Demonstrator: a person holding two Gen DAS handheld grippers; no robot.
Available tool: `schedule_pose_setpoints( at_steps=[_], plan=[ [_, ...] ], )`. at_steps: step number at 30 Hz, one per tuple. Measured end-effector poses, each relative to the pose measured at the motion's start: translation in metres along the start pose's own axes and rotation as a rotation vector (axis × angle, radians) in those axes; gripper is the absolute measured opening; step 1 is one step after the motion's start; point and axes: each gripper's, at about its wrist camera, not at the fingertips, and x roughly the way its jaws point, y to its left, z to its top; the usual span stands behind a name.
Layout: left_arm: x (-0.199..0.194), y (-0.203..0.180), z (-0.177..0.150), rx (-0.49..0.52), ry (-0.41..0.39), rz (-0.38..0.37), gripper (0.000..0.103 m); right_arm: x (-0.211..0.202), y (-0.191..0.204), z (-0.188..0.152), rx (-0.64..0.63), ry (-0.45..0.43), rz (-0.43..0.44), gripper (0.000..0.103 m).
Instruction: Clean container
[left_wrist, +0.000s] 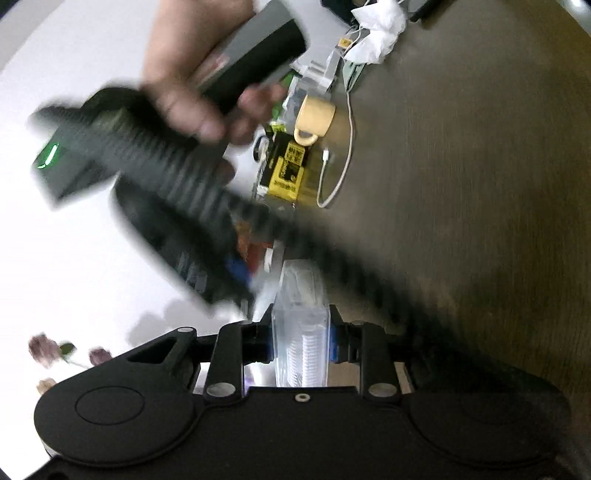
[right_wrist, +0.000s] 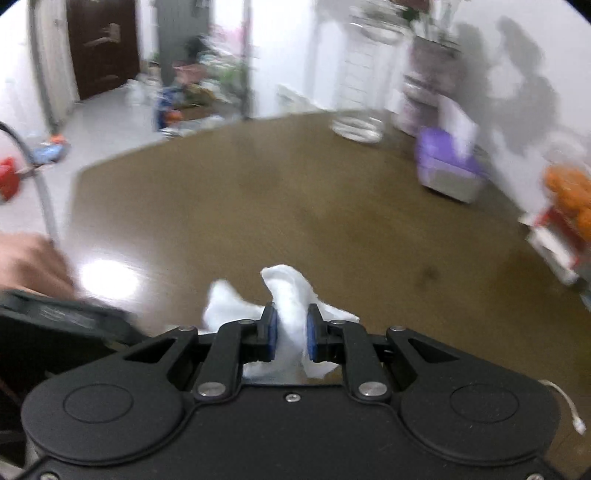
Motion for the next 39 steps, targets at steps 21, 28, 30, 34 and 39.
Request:
schedule_pose_setpoints(
  at_steps=[21, 28, 30, 34, 39],
  plan=[
    [0.019, 0.150, -0.108, -1.570, 0.056, -0.237, 0.025, -0.024, 0.014, -0.065, 0.273, -0.268, 0.051, 0.016],
    [0.023, 0.138, -0.128, -1.872, 0.078, -0.232, 0.025, -0.009, 0.058, -0.067, 0.332, -0.439, 0.153, 0.016],
    [0.025, 0.134, -0.133, -1.910, 0.081, -0.244, 0.025, -0.009, 0.056, -0.066, 0.367, -0.502, 0.201, 0.016],
    [0.019, 0.137, -0.148, -1.982, 0.042, -0.258, 0.025, 0.000, 0.049, -0.073, 0.381, -0.467, 0.166, 0.016],
    [0.021, 0.136, -0.161, -2.031, -0.005, -0.393, 0.025, -0.003, 0.019, -0.097, 0.521, -0.453, 0.078, 0.016]
  ],
)
